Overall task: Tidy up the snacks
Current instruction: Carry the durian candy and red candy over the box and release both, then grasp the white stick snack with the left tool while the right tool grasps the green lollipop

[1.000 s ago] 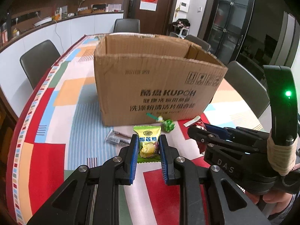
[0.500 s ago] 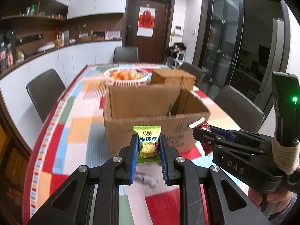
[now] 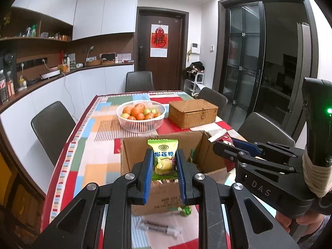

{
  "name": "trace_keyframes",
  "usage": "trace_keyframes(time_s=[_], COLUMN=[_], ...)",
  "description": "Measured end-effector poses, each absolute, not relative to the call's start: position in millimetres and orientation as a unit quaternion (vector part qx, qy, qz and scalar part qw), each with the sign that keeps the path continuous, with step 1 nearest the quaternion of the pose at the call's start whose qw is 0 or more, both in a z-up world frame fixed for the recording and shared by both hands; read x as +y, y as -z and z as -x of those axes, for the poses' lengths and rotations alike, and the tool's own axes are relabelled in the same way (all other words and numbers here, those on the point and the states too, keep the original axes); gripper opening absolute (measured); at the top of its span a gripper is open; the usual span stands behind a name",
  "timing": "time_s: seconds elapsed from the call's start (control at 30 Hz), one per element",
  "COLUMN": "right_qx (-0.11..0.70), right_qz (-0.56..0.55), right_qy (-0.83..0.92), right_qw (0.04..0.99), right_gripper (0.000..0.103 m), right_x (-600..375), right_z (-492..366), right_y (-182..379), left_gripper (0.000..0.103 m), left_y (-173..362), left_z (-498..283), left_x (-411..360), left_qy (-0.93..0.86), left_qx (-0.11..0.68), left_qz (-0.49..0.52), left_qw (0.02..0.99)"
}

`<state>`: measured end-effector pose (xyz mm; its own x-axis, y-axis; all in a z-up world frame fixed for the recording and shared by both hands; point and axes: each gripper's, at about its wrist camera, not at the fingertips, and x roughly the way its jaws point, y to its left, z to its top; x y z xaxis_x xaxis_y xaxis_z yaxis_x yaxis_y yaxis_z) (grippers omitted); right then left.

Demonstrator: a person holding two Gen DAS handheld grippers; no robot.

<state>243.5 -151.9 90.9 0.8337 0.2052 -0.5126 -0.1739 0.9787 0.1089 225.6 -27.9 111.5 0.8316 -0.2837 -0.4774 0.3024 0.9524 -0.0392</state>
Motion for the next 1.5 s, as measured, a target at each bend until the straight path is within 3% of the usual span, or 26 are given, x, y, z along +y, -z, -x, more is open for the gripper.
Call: trace_keyframes(time_s=[0.63, 0.67, 0.73, 0.77, 0.8, 0.83, 0.87, 1.0, 1.5], right_qx=[0.308, 0.311, 0.318, 0.32, 0.324, 0.33, 0.328, 0.311, 0.306], right_qz=[0.006, 0.007, 0.011, 0.013, 0.014, 0.01, 0.005, 0.008, 0.013], right_qy=[-0.083, -0.082, -0.083, -0.083, -0.084, -0.081, -0.079, -0.082, -0.126], right_qw=[0.948, 0.947, 0.944, 0.944, 0.942, 0.941, 0.941, 0.947, 0.944], right_gripper=[0.023, 0.023, 0.024, 0.027, 0.032, 0.042, 0.043, 0.043, 0.043], right_x=[-154.0, -153.2, -152.3, -151.6, -151.8, -153.3, -154.8, -156.6, -148.1], right_z=[-317.5, -319.2, -327.0, -329.4, -331.6, -332.6, -330.8, -312.1, -237.4], right_y=[-84.8, -82.6, -80.1, -78.9, -77.7, -76.6, -76.6, -78.7, -50.1], left_gripper=[0.023, 0.025, 0.042, 0.052, 0.053, 0.053, 0.054, 0.06, 0.061], left_y=[-96.3, -95.9, -96.5, -97.5, -98.3, -99.4, -99.6, -101.3, -57.4], left_z=[-311.6, -313.5, -316.1, -315.0, -311.7, -306.0, -301.5, -278.9, -215.0], left_x=[-34.0, -34.4, -35.3, -33.8, -31.7, -30.7, -29.8, -26.4, -15.1], left_qy=[0.16, 0.156, 0.139, 0.129, 0.126, 0.123, 0.12, 0.112, 0.097], left_qx=[0.324, 0.325, 0.326, 0.324, 0.319, 0.315, 0.313, 0.303, 0.352], left_qz=[-0.02, -0.024, -0.032, -0.031, -0.031, -0.034, -0.038, -0.043, -0.008], left_qw=[0.932, 0.932, 0.934, 0.937, 0.939, 0.94, 0.941, 0.946, 0.931])
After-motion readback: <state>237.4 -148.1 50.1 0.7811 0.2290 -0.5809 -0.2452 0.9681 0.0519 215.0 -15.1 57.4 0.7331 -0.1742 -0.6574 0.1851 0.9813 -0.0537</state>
